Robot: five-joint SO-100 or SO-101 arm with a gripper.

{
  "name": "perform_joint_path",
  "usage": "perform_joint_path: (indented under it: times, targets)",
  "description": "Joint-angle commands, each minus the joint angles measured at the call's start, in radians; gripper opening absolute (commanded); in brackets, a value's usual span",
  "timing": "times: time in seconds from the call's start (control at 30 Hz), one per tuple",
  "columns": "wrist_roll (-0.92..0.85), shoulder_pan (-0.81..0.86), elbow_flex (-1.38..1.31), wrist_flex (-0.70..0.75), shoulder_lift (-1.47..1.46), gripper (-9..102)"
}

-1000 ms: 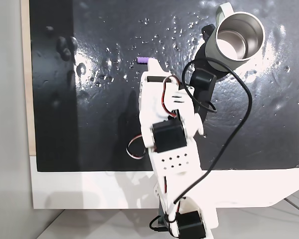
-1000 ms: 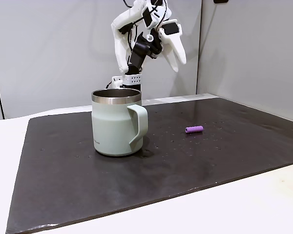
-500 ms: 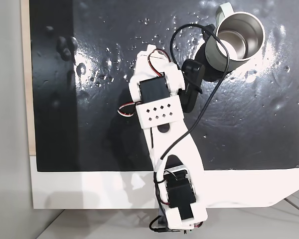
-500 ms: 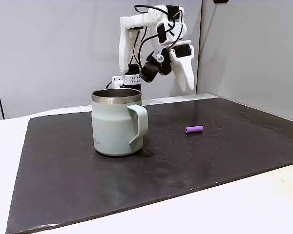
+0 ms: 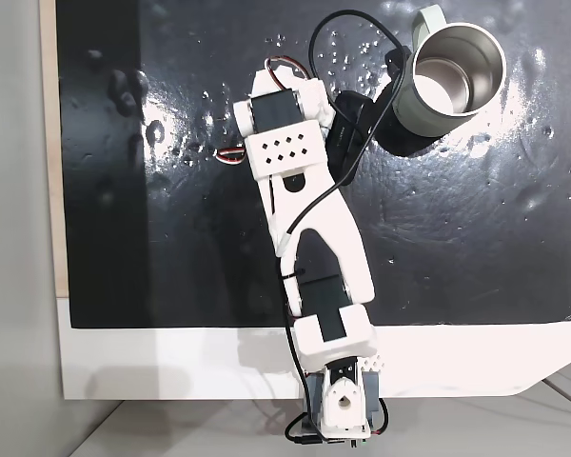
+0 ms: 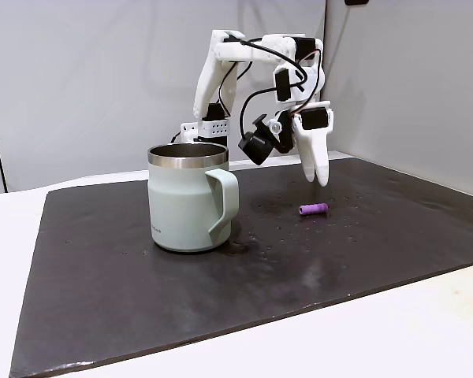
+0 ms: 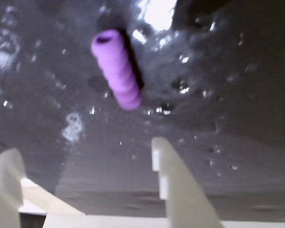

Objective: Grasp a pengrip and put it in the cup.

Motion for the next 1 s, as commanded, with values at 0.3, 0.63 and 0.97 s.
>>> perform_joint_path:
  times: [0.3, 0.63, 0.97]
  targets:
    - [0.031, 0.002, -0.201, 0.089, -0.175, 25]
    - [0.003, 0.011, -0.523, 0.238, -0.437, 18]
    - [0.009, 0.011, -0.523, 0.247, -0.457, 1]
